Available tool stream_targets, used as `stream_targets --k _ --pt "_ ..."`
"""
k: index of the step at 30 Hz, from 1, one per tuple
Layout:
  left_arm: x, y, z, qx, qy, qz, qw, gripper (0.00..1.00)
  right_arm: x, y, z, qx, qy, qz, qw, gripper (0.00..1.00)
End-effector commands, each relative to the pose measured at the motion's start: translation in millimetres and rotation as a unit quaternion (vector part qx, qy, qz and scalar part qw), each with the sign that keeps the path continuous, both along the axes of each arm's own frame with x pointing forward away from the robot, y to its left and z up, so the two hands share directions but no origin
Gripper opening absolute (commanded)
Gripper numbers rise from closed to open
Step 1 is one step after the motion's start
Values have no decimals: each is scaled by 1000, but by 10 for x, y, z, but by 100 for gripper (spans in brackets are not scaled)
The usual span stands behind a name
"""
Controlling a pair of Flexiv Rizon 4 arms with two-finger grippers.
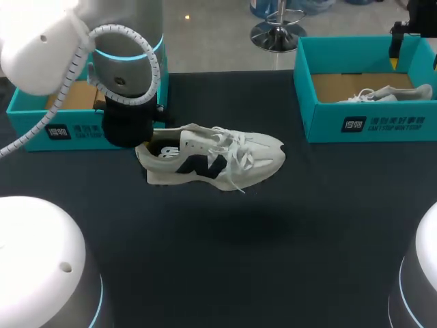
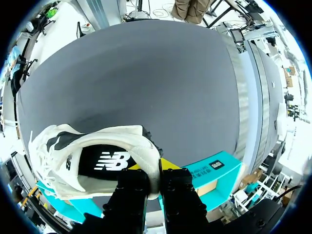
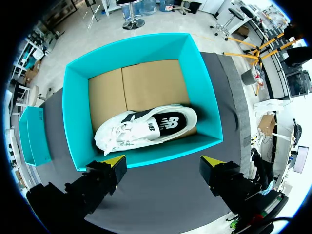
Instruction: Take the shoe out of the shoebox, open the shoe tongue, remove and reinsert the insole, then place the shoe into the shoebox
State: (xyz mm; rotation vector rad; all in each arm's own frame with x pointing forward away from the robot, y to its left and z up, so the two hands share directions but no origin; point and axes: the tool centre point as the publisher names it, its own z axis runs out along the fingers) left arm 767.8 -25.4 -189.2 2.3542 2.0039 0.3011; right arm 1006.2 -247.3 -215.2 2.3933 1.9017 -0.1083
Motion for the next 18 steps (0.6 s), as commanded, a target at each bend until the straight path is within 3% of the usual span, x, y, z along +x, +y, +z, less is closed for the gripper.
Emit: stream_targets --k 1,13,18 --pt "-28 -139 -98 9 14 15 1000 0 10 -1 2 0 1 0 1000 100" --pt "-134 -390 -379 13 31 28 999 0 10 -1 2 0 1 0 1000 100" --pt "-146 -491 -674 29 45 36 998 0 10 -1 2 0 1 0 1000 100"
